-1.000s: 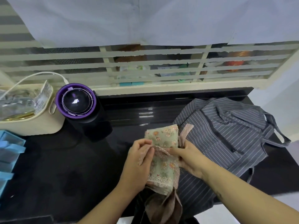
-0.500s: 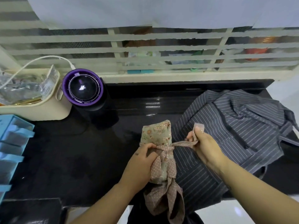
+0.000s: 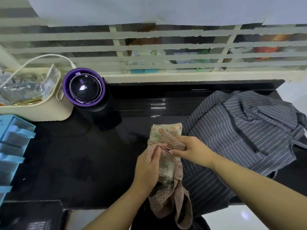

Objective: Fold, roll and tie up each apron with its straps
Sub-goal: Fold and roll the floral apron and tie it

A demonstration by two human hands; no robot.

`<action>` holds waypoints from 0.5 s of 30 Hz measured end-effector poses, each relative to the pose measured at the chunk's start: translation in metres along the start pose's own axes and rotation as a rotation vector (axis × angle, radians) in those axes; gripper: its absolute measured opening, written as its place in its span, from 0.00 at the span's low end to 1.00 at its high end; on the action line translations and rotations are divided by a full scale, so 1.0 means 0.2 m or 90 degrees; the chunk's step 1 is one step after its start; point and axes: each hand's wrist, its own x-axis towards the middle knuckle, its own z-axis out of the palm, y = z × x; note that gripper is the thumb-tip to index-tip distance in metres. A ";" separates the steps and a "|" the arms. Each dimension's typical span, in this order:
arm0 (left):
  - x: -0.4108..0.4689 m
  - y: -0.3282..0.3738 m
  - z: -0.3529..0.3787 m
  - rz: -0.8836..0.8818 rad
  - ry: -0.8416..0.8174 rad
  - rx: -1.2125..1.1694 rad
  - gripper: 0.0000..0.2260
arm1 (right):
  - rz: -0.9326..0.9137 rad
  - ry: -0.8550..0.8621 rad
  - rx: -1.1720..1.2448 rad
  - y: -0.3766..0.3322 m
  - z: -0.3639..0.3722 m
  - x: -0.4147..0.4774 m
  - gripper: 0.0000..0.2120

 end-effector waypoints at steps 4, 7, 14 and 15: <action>-0.09 0.03 0.02 0.096 -0.004 0.022 0.13 | -0.003 0.003 0.002 0.06 0.03 0.00 0.07; -0.12 -0.01 -0.03 0.139 0.005 0.065 0.12 | -0.049 0.001 -0.133 0.14 0.05 0.01 0.16; -0.10 0.06 -0.08 0.179 -0.071 0.119 0.09 | -0.089 -0.003 -0.229 0.17 0.06 0.01 0.19; -0.08 0.08 -0.08 0.189 -0.105 0.129 0.10 | -0.091 -0.010 -0.255 0.16 0.07 0.00 0.19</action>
